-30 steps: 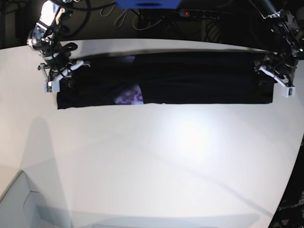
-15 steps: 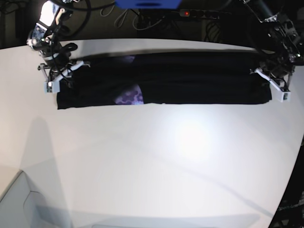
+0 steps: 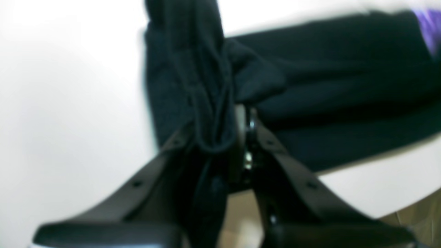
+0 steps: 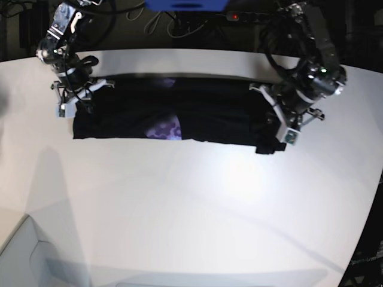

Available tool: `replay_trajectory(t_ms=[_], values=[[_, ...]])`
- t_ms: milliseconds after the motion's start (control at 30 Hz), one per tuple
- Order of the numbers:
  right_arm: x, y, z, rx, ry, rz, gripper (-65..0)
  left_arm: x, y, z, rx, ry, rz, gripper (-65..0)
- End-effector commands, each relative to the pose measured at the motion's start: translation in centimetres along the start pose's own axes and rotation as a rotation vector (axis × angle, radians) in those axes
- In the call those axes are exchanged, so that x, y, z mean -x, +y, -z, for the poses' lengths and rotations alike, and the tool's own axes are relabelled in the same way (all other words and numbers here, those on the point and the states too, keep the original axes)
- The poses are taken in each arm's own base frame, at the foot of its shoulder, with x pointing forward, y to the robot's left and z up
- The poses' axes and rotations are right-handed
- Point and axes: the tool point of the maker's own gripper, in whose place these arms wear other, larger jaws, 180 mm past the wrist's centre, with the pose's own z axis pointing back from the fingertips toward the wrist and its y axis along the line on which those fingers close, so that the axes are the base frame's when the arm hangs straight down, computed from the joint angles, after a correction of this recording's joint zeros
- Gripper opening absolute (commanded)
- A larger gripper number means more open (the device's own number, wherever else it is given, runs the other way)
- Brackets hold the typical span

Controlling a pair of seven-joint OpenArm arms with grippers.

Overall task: Layout the t-shirt on the table in an organized manner, then fold the t-shirt properly
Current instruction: 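Grasp the strip end with the left gripper and fold it toward the right gripper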

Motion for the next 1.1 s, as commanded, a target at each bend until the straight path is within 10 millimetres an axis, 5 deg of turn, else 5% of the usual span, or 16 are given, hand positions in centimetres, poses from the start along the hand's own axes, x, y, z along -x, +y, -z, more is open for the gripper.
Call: replay_trajectory(t_ms=[0,300,533,1067], values=[[1.1,0.2,0.1,0.004,0.057,-0.017,-65.0,-1.8,-1.3,0.2,0.020,-0.054,0.015,-65.0],[1.1,0.4,0.2,0.002,0.057,-0.012,-65.0,-4.5,-9.6,1.9,0.157,-0.054,0.212,-65.0],[1.1,0.4,0.2,0.002,0.057,-0.012,-65.0,-7.5,-12.6,1.9,0.214,-0.129,0.208,-65.0],[1.0,0.4,0.2,0.002,0.056,-0.014,-65.0,-6.0,-13.3,3.5,0.236,-0.065,0.151,-62.9]])
